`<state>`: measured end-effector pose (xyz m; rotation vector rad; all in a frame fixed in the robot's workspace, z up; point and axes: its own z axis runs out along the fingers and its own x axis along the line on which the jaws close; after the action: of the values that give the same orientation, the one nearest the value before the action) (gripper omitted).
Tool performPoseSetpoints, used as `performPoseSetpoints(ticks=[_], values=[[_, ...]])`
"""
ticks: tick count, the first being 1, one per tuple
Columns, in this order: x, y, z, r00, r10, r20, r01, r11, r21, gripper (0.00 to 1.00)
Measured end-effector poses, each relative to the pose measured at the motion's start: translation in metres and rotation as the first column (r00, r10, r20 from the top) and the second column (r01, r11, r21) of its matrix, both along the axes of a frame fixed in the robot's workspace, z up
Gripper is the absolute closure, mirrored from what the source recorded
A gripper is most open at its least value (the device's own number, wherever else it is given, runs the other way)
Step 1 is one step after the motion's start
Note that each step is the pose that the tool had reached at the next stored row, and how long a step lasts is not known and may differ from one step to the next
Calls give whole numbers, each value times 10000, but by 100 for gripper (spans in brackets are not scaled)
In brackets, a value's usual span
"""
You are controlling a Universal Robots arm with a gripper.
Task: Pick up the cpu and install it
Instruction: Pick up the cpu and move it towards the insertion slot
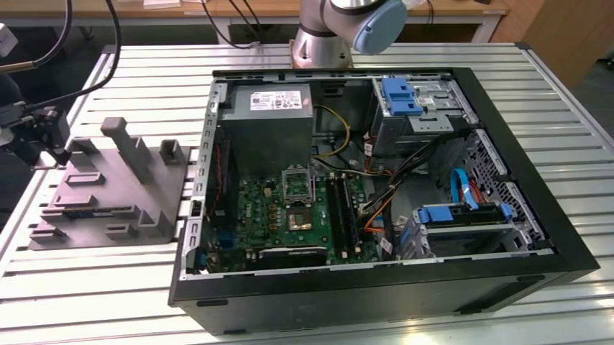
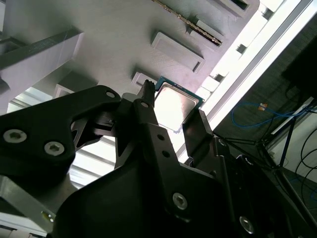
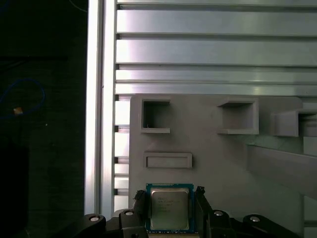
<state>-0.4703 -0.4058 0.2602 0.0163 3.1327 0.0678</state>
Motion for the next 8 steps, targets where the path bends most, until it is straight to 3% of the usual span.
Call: performPoseSetpoints(ticks=[8], values=[[0, 0, 19, 10000, 0, 1, 0, 10000, 0, 53]])
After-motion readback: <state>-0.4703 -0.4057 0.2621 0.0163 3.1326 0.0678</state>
